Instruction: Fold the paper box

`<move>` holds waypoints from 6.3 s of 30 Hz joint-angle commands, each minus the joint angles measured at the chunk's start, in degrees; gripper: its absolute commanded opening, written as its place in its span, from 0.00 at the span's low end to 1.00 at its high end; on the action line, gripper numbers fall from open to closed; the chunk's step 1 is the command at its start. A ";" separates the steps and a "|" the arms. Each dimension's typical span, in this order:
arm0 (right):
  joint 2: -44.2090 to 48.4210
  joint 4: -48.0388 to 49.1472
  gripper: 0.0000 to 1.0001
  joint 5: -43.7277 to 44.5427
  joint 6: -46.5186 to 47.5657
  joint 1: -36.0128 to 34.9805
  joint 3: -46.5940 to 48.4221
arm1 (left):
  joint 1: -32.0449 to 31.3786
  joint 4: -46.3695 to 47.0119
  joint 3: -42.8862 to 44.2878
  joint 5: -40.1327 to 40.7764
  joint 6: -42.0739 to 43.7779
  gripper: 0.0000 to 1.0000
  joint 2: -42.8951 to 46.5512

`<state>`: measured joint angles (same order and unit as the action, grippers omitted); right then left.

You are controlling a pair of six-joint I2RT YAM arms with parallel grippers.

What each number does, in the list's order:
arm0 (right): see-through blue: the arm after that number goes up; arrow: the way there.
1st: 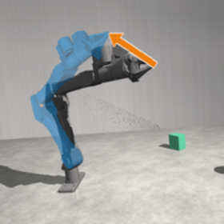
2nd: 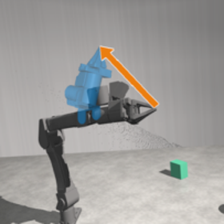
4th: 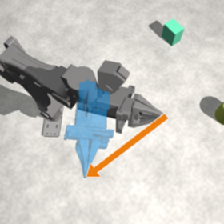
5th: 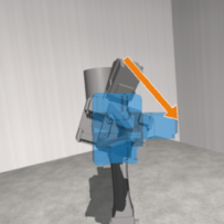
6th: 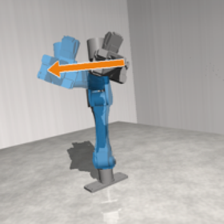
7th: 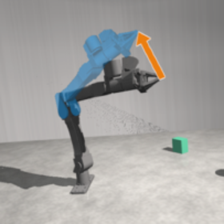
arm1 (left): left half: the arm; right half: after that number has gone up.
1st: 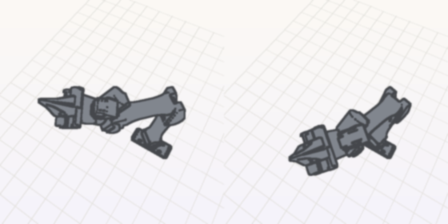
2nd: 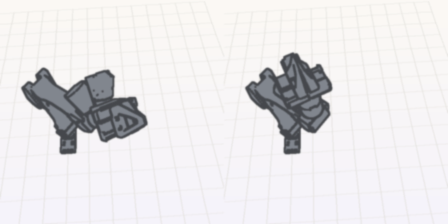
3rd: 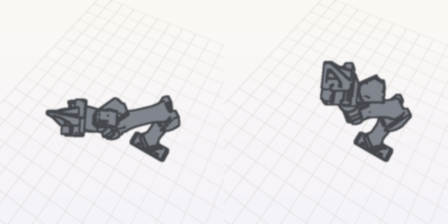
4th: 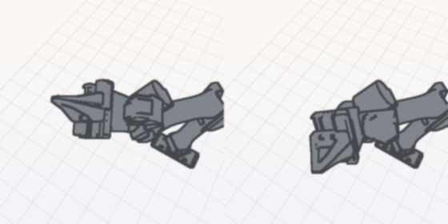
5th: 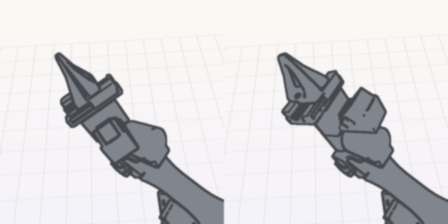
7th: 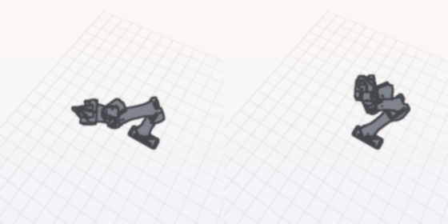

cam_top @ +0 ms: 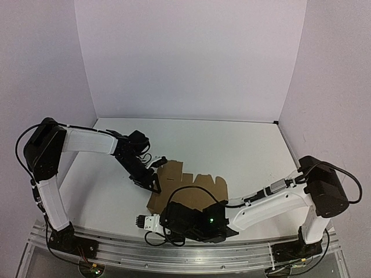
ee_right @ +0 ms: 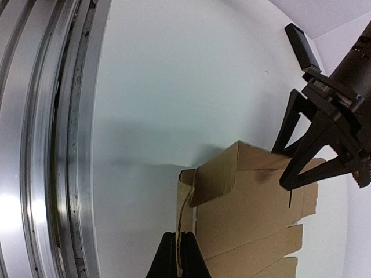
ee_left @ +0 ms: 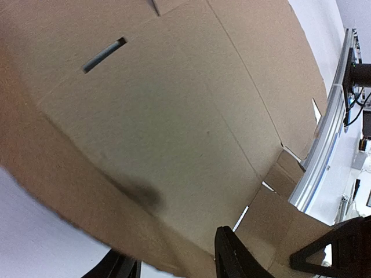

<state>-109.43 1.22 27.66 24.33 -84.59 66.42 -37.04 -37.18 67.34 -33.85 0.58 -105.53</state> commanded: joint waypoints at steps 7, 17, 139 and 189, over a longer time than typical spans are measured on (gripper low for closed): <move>1.14 -0.79 0.00 -7.06 -6.42 3.94 3.17 | -0.44 -4.80 5.60 -4.81 0.63 0.44 1.54; 0.15 -0.70 0.00 -12.59 -12.18 7.55 4.80 | -2.07 -2.53 2.36 -8.31 0.23 0.44 1.23; 11.43 18.10 0.00 -52.22 -34.03 19.92 -14.39 | 2.68 8.78 -5.01 -13.78 -2.68 0.77 2.60; -17.94 26.53 0.00 -47.99 -82.82 26.75 8.12 | -10.55 -4.99 4.30 47.32 -30.03 0.00 1.50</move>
<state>-123.59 26.62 -16.70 -41.27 -61.39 72.77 -47.26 -43.12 71.29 10.05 -28.56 -104.66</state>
